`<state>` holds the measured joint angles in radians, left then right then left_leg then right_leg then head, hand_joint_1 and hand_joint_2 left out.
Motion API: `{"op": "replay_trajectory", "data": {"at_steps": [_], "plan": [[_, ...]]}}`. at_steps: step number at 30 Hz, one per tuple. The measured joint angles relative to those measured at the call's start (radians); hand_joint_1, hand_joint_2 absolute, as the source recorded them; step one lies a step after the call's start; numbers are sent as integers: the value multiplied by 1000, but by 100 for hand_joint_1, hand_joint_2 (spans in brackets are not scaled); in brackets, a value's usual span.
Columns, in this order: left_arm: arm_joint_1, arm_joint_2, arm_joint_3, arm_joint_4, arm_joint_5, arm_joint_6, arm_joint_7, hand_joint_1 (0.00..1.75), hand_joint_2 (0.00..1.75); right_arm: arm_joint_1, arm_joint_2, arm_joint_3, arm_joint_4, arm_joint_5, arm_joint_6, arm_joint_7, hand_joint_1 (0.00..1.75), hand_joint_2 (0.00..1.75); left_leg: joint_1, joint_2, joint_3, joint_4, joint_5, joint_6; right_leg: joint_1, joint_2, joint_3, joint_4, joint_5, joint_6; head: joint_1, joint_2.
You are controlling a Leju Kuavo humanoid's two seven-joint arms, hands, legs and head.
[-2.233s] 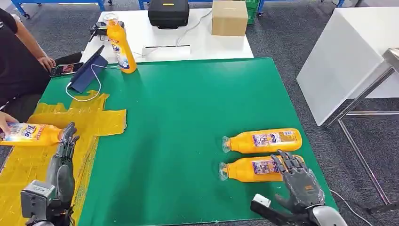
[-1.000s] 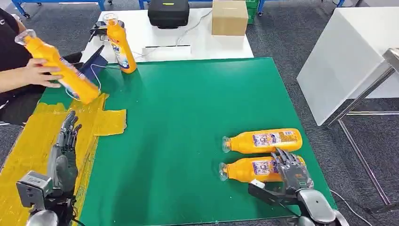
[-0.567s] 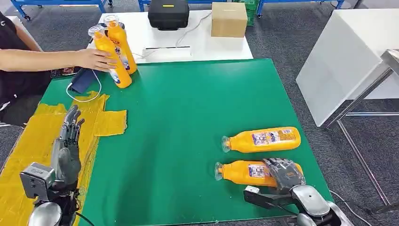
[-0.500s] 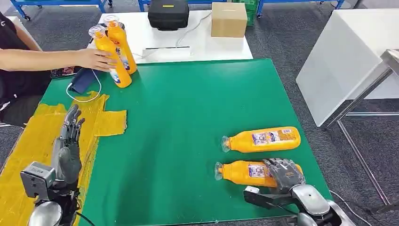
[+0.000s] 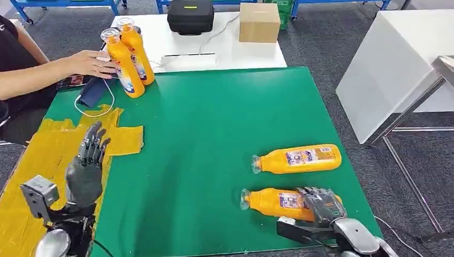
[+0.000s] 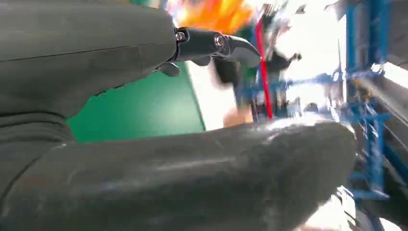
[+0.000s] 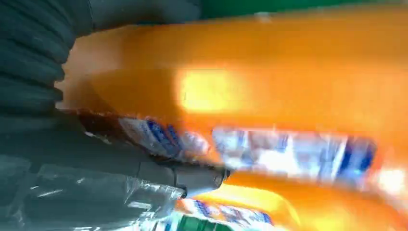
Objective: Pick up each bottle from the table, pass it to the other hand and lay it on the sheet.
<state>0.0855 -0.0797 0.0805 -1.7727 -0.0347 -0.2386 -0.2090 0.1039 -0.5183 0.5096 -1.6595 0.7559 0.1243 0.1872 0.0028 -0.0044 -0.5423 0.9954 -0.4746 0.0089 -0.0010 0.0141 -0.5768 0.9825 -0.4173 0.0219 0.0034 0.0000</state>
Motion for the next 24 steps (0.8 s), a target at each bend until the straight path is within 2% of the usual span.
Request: {"op": "replay_trajectory", "data": {"at_steps": [2,3,9,16,24], "plan": [[32,0,5,3,180,-70,41,0,0,1,57,-24,-33,-89,5,-27,175,175,0,2,-2,0,0,0,0,3,-4,0,0,0,-1,0],[45,0,5,3,264,-98,62,0,175,-9,93,-42,-49,-141,24,-32,175,175,1,2,-3,0,0,0,0,3,-5,1,0,0,-1,0],[62,0,-27,5,450,-132,118,0,175,-140,224,-71,-45,-230,65,-31,175,175,1,1,-3,0,2,-2,1,2,-5,1,1,-1,0,0],[41,0,-115,1,383,-80,106,0,175,-285,376,-9,41,-221,47,16,175,175,1,0,-3,0,3,-1,0,2,-5,2,1,0,0,0],[10,-2,-190,-19,323,-61,85,0,175,-365,485,110,129,-232,43,31,175,175,1,-1,-6,0,3,-1,1,1,-8,2,1,0,0,0]]}}
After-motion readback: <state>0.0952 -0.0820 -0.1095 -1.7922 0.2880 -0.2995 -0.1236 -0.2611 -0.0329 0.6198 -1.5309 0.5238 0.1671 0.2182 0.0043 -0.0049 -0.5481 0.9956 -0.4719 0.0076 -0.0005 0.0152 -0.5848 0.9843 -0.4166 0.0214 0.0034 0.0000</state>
